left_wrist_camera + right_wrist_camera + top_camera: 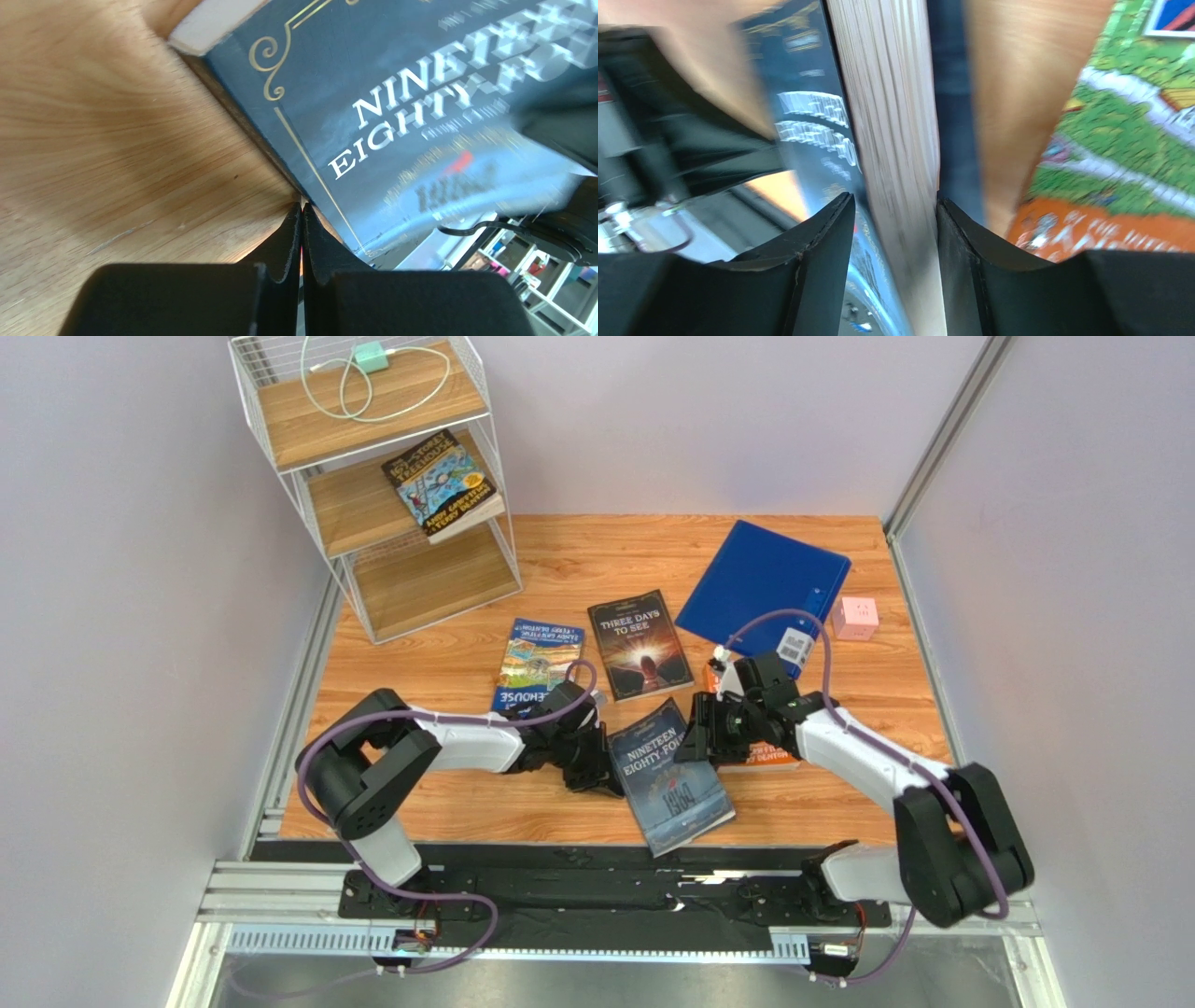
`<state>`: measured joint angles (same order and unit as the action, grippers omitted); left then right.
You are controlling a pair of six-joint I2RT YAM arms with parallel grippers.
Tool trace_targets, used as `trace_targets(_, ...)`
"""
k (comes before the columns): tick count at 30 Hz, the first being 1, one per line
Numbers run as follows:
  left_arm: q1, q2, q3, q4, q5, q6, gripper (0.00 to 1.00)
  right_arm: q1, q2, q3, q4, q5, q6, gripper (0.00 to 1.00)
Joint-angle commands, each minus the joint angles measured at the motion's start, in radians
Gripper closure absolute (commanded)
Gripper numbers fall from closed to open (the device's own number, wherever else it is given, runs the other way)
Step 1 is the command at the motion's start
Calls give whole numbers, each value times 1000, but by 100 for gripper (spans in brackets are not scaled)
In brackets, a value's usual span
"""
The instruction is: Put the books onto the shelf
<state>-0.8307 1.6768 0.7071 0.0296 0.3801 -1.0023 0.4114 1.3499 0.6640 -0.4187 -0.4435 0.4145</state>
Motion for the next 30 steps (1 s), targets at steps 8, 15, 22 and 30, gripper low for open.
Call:
trace_targets(8,-25,15,117,-7,-176,42,100,36,-9,19,129,-281,41,44)
trace_targets(15,-22,9,175,-106,-236,71,100,37,146,112,11,-285,-26,52)
trace_targets(22,-15,-112,181,-172,-302,140,72,37,192,135,115,-276,35,100)
trace_targets(30,21,-495,190,-352,-466,221,14,37,77,273,247,-169,112,100)
